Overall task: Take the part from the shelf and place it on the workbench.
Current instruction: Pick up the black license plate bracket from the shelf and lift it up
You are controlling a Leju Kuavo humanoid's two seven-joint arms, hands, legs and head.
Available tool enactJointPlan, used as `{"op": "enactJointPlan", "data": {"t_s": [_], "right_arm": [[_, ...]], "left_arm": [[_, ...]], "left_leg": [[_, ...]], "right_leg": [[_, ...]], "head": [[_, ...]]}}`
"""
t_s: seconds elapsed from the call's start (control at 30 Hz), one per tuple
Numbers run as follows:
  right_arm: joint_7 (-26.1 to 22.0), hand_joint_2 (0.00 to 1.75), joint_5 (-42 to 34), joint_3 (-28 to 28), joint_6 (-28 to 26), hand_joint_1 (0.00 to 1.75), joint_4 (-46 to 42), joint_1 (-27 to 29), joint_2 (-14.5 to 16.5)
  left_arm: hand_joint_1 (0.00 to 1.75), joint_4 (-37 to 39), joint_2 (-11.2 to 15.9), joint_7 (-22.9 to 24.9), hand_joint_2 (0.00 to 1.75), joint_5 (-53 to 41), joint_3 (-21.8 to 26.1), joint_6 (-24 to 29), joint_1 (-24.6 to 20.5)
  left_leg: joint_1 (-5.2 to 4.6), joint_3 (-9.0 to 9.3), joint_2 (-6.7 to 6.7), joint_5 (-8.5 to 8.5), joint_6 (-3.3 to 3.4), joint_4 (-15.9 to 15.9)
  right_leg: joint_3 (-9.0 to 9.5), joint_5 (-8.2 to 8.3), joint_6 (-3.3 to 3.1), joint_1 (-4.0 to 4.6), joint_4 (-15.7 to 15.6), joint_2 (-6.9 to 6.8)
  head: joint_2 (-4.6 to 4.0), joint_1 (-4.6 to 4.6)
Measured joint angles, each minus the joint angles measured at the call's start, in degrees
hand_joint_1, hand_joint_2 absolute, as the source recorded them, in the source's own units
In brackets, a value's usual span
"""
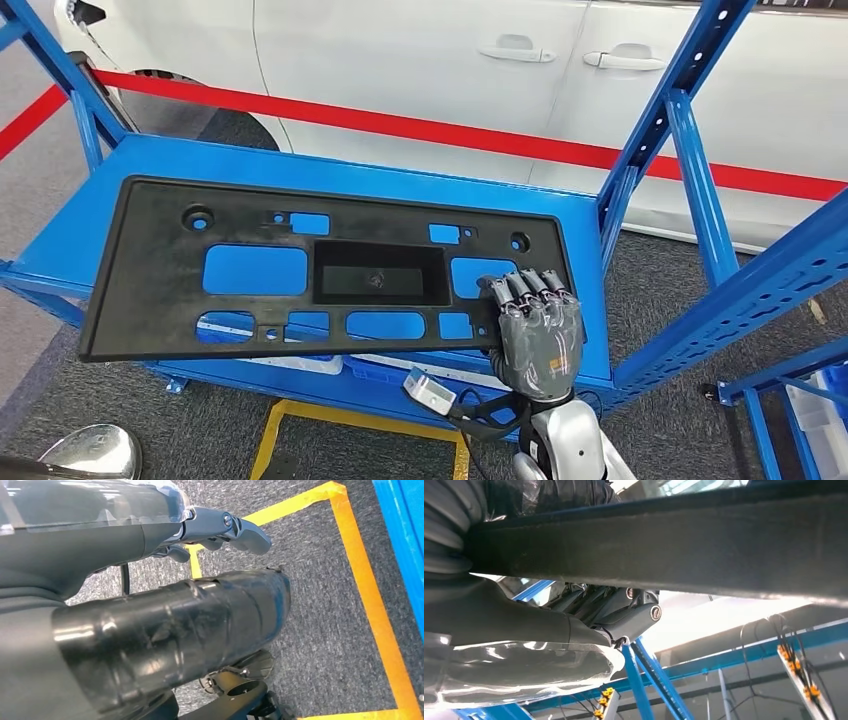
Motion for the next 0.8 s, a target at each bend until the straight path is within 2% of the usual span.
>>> {"op": "enactJointPlan", "data": {"t_s": [0.07, 0.13, 0.2, 0.23, 0.3, 0.33, 0.37, 0.4, 0.43, 0.5, 0.53, 0.57, 0.67, 0.7, 0.73, 0.8], "right_arm": [[0.07, 1.75, 0.07, 0.97, -0.26, 1.75, -0.90, 0.51, 0.19], [0.15, 1.75, 0.09, 1.96, -0.38, 1.75, -1.61, 0.96, 0.36], [0.17, 1.75, 0.06, 2.76, -0.43, 1.75, -2.06, 1.10, 0.48], [0.17, 1.75, 0.01, 3.11, -0.45, 1.75, -2.20, 1.11, 0.54], [0.17, 1.75, -0.08, 3.65, -0.48, 1.75, -2.29, 1.15, 0.62], [0.17, 1.75, -0.11, 3.85, -0.49, 1.75, -2.29, 1.20, 0.64], [0.17, 1.75, -0.14, 3.99, -0.49, 1.75, -2.29, 1.23, 0.64], [0.17, 1.75, -0.21, 4.11, -0.49, 1.75, -2.29, 1.26, 0.64], [0.17, 1.75, -0.34, 4.20, -0.49, 1.75, -2.29, 1.26, 0.64], [0.21, 1.75, -0.81, 4.38, -0.51, 1.75, -2.29, 1.23, 0.69], [0.26, 1.75, -1.07, 4.46, -0.52, 1.75, -2.29, 1.21, 0.73], [0.33, 1.75, -1.35, 4.55, -0.52, 1.75, -2.28, 1.20, 0.77], [0.56, 1.75, -2.01, 4.80, -0.51, 1.75, -2.26, 1.20, 0.81], [0.66, 1.75, -2.15, 4.83, -0.51, 1.75, -2.26, 1.20, 0.81], [0.77, 1.75, -2.24, 4.85, -0.52, 1.75, -2.25, 1.20, 0.81], [1.03, 1.75, -2.39, 4.88, -0.53, 1.75, -2.13, 1.29, 0.80]], "left_arm": [[0.00, 0.00, 0.02, -0.33, 1.75, 0.31, 0.07, -0.12, 0.09], [0.00, 0.00, 0.05, -0.71, 1.75, 0.45, 0.16, -0.25, 0.24], [0.00, 0.00, 0.06, -1.09, 1.75, 0.47, 0.22, -0.37, 0.32], [0.00, 0.00, 0.07, -1.25, 1.75, 0.48, 0.23, -0.44, 0.31], [0.00, 0.00, 0.10, -1.39, 1.75, 0.48, 0.25, -0.54, 0.37], [0.00, 0.00, 0.11, -1.40, 1.75, 0.47, 0.26, -0.58, 0.44], [0.00, 0.00, 0.13, -1.42, 1.75, 0.47, 0.27, -0.62, 0.52], [0.00, 0.00, 0.13, -1.44, 1.75, 0.47, 0.28, -0.69, 0.58], [0.00, 0.00, 0.13, -1.47, 1.75, 0.47, 0.28, -0.77, 0.59], [0.00, 0.00, 0.17, -1.49, 1.75, 0.62, 0.32, -0.88, 0.52], [0.00, 0.00, 0.21, -1.39, 1.75, 0.76, 0.37, -0.72, 0.46], [0.00, 0.00, 0.24, -1.07, 1.75, 0.89, 0.43, -0.23, 0.43], [0.00, 0.00, 0.22, 1.03, 1.75, 0.68, 0.65, 2.74, 0.56], [0.00, 0.00, 0.19, 1.68, 1.75, 0.52, 0.71, 3.73, 0.57], [0.00, 0.00, 0.16, 2.14, 1.75, 0.39, 0.75, 4.49, 0.53], [0.00, 0.00, 0.12, 2.73, 1.75, 0.21, 0.80, 5.53, 0.48]], "left_leg": [[-0.17, -0.22, -0.02, -0.17, -0.56, 0.29], [-0.09, -0.30, 0.01, -0.24, -1.16, 0.27], [0.05, -0.83, 0.05, -1.47, -1.75, 1.77], [0.12, -1.82, 0.06, -2.93, -2.01, 4.09], [0.15, -5.07, 0.06, -6.55, -2.38, 11.42], [0.17, -6.65, 0.06, -7.75, -2.47, 14.81], [0.16, -7.48, 0.06, -7.88, -2.45, 16.50], [0.15, -7.26, 0.06, -6.90, -2.32, 15.99], [0.12, -5.97, 0.06, -5.00, -2.07, 13.25], [-0.12, -2.07, 0.07, -1.37, -1.28, 5.05], [-0.29, -0.70, 0.07, -0.47, -0.93, 2.12], [-0.47, -0.01, 0.06, -0.22, -0.68, 0.53], [-0.45, 0.22, 0.06, 0.13, -0.11, -0.42], [-0.28, 0.37, 0.12, 0.42, 0.18, -0.85], [-0.09, 0.49, 0.17, 0.69, 0.47, -1.24], [0.00, 0.48, 0.25, 0.88, 0.77, -1.41]], "right_leg": [[1.10, 0.06, -0.31, 0.20, -2.39, 0.12], [1.11, 0.21, -0.84, 0.21, -2.65, 0.20], [1.30, 0.44, -1.56, 0.08, -3.04, 0.14], [1.39, 0.52, -1.84, 0.00, -3.19, 0.06], [1.37, 0.54, -2.16, 0.15, -3.19, -0.05], [1.35, 0.53, -2.22, 0.25, -3.17, -0.07], [1.36, 0.52, -2.26, 0.35, -3.14, -0.06], [1.40, 0.50, -2.28, 0.44, -3.11, -0.02], [1.47, 0.49, -2.30, 0.52, -3.08, 0.03], [1.57, 0.43, -2.24, 0.76, -3.00, 0.10], [1.51, 0.45, -2.09, 0.83, -2.97, 0.12], [1.44, 0.49, -1.89, 0.84, -2.98, 0.12], [1.36, 0.53, -0.98, 0.78, -3.02, 0.12], [1.08, -0.09, -0.67, 0.79, -2.30, 0.11], [0.34, -1.32, -0.39, 0.76, -0.57, 0.11], [-2.59, -5.00, 0.05, 0.49, 5.86, 0.08]], "head": [[0.00, -0.03], [0.00, -0.03], [0.00, -0.04], [0.00, -0.07], [0.00, -0.07], [0.00, -0.06], [-0.01, -0.05], [-0.01, -0.06], [-0.01, -0.06], [0.00, -0.05], [0.00, -0.05], [0.00, -0.05], [-0.01, -0.04], [-0.02, -0.02], [-0.01, 0.01], [-0.01, 0.04]]}}
